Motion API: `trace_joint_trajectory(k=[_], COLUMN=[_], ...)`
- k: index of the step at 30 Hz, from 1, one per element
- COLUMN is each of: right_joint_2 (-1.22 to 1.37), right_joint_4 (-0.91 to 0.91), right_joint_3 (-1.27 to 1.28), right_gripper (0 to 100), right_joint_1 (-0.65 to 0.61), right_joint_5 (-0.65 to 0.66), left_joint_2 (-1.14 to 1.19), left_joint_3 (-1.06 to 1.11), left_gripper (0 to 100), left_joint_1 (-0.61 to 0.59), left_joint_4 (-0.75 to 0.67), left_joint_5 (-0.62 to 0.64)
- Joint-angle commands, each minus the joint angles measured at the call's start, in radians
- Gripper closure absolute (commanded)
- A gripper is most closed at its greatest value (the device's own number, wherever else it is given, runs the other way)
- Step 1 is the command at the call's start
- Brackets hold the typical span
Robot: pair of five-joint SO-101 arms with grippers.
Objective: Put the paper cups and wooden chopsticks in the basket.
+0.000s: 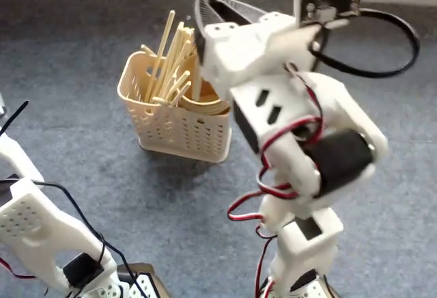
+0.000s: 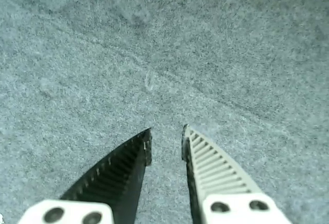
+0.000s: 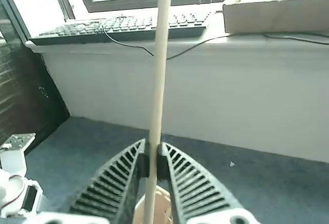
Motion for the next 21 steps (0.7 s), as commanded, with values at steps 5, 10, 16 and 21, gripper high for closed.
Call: trace_joint_trajectory(k=[5,10,16,21], right_joint_2=[0.145,0.332,0.460,0.463], right_joint_4=[-0.200,-0.318,-0.404,-0.358], right_joint_3=[-0.091,-0.091,-0.091,-0.091], right_gripper=[99.3,99.3,99.3,99.3], right_joint_1=[-0.048,-0.050,-0.053,-0.054], right_joint_5=[-0.003,0.028,0.026,0.029], left_joint_2=[-0.059,-0.059,-0.056,-0.058], left_joint_3=[-0.035,-0.035,-0.035,-0.035], left_gripper=[87,87,87,87], left_joint_1=[-0.008,-0.008,-0.028,-0.039], left_joint_4=[-0.011,-0.011,-0.011,-0.025], left_joint_5=[0.000,0.000,-0.002,-0.003])
